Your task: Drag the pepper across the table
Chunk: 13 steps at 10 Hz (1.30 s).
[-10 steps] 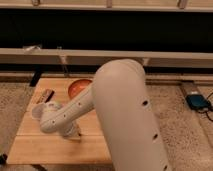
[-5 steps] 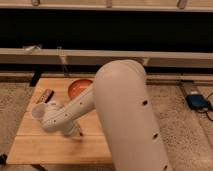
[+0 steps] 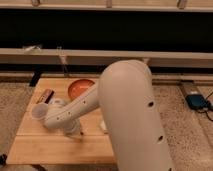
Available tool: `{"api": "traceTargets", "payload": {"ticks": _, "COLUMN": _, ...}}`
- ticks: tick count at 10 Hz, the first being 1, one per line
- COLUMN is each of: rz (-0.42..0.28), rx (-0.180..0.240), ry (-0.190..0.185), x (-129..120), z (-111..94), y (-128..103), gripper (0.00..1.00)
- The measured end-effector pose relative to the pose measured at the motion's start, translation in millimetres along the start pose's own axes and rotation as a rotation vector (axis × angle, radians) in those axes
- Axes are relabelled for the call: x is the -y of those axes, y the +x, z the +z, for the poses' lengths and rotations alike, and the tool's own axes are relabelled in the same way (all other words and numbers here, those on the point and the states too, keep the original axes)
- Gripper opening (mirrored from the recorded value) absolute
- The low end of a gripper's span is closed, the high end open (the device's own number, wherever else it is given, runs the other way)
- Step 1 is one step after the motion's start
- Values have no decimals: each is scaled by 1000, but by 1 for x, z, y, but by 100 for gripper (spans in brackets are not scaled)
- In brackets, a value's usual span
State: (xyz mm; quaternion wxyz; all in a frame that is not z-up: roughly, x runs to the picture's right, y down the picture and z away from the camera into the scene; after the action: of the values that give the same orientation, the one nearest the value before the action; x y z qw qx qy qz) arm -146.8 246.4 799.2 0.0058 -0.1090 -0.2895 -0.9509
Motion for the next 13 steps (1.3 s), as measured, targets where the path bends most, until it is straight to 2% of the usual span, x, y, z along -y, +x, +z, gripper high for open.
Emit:
{"api": "traceTargets", "payload": {"ticks": 2, "rz": 3, "rx": -3, "ry": 2, "x": 0, "z": 0, "y": -1, "gripper": 0}}
{"api": "traceTargets", "payload": {"ticks": 3, "rz": 5, "rx": -3, "ry": 3, "x": 0, "z": 0, "y": -1, "gripper": 4}}
{"api": "traceTargets", "payload": {"ticks": 4, "rz": 5, "rx": -3, "ry": 3, "x": 0, "z": 0, "y": -1, "gripper": 11}}
{"api": "traceTargets", "payload": {"ticks": 6, "rz": 6, "rx": -3, "ry": 3, "x": 0, "z": 1, "y": -1, "gripper": 33}}
{"api": "traceTargets", "payload": {"ticks": 7, "rz": 7, "rx": -3, "ry": 3, "x": 1, "z": 1, "y": -1, "gripper": 39}}
{"api": "traceTargets", "payload": {"ticks": 13, "rz": 9, "rx": -5, "ry": -1, "x": 1, "z": -1, "y": -1, "gripper": 40}}
